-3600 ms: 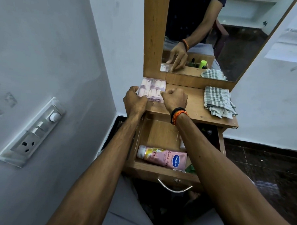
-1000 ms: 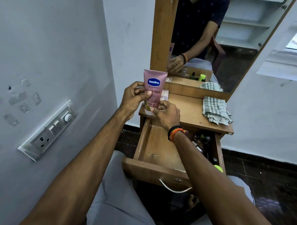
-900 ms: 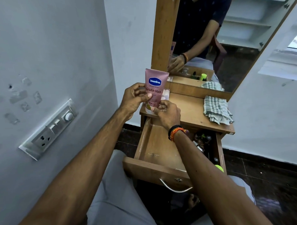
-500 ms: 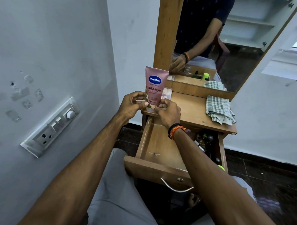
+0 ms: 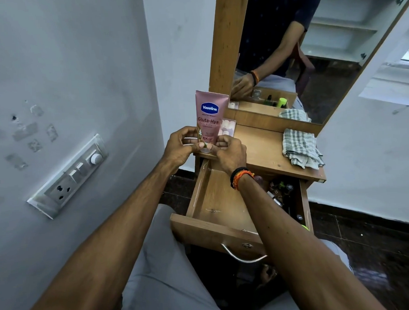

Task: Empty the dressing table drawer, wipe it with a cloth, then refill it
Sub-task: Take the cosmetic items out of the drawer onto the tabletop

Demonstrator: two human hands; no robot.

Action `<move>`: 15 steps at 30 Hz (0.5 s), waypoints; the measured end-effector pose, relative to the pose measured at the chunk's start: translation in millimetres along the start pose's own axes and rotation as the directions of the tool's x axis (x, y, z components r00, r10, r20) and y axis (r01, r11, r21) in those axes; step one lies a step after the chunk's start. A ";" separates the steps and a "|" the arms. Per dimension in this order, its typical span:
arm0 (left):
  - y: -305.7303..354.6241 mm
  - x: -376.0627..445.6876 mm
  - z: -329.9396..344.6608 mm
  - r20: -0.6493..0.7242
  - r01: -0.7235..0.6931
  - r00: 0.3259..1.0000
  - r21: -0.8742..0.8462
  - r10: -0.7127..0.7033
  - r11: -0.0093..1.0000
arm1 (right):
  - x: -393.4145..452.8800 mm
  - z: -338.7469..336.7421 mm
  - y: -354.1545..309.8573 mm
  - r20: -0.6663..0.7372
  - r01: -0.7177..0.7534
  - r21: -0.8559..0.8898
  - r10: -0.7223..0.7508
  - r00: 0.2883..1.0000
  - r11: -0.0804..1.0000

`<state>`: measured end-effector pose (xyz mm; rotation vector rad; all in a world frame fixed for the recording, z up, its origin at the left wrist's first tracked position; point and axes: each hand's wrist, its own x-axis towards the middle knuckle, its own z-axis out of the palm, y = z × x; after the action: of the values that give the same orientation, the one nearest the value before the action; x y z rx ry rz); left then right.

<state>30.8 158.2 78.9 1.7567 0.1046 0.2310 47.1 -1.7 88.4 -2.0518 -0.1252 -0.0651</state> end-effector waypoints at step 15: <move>5.7 -31.9 14.3 -0.350 -0.001 0.936 0.079 0.029 0.997 | -9.2 -20.0 9.5 -0.168 -0.036 0.035 0.041 0.985 0.999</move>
<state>2.5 137.1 78.8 1.7784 0.3631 0.5588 39.2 -24.3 88.4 -2.0067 0.0191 -0.2114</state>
